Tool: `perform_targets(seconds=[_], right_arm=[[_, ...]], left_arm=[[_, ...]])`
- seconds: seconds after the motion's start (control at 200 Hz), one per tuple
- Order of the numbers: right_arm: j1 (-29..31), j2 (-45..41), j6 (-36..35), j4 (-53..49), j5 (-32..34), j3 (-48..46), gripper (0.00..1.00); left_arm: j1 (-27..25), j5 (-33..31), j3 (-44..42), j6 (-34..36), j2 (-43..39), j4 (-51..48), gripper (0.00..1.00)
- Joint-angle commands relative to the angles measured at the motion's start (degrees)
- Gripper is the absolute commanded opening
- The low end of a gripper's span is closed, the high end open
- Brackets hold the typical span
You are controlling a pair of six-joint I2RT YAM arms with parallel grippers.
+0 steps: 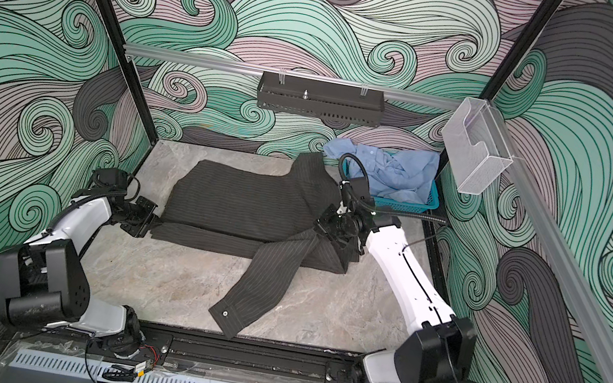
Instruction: Fold and stack the long sleeve shirts
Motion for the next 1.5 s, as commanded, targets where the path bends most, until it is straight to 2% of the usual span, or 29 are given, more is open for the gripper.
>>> perform_targets(seconds=[0.0, 0.32, 0.56, 0.941, 0.981, 1.046, 1.131, 1.251, 1.326, 1.396, 1.496], right_arm=[[-1.4, 4.4, -3.5, -1.2, -1.5, 4.2, 0.0], [-4.4, 16.1, -6.2, -1.1, -1.7, 11.1, 0.0], [-6.7, 22.4, -7.8, 0.2, -0.2, 12.0, 0.0], [-7.8, 28.6, -9.9, 3.6, 2.2, 12.3, 0.0], [-7.9, 28.7, -10.4, 4.1, 2.4, 12.1, 0.0], [-7.8, 28.2, -11.6, 4.2, 2.5, 12.1, 0.11], [-7.9, 25.9, -13.5, 4.1, 3.8, 11.9, 0.34], [-7.9, 20.9, -16.0, 3.4, 7.3, 10.3, 0.49], [-7.9, 17.7, -16.6, 2.5, 8.6, 7.8, 0.54], [-7.9, 15.2, -16.5, 2.4, 8.8, 4.4, 0.54], [-7.9, 13.7, -15.5, 3.4, 7.9, -1.4, 0.51]], left_arm=[[-0.5, -0.6, 3.2, -0.7, 4.0, 1.6, 0.0], [-3.5, -1.7, 9.2, -2.4, 15.2, 3.9, 0.0], [-3.9, -6.2, 11.4, -2.2, 18.1, 2.2, 0.0], [-4.5, -7.4, 13.8, -3.4, 23.0, 2.4, 0.0], [-4.6, -7.3, 14.3, -3.5, 23.1, 2.2, 0.03], [-4.6, -7.0, 15.3, -3.6, 22.8, 1.6, 0.14], [-4.6, -6.9, 16.3, -3.0, 20.7, 0.7, 0.32], [-4.6, -7.5, 17.1, -1.6, 15.7, -1.5, 0.5], [-4.6, -7.7, 16.3, -0.7, 12.7, -2.7, 0.53], [-4.8, -6.3, 14.0, -0.5, 11.0, -1.7, 0.53], [-5.7, -4.6, 10.6, -0.4, 12.0, 0.6, 0.45]])
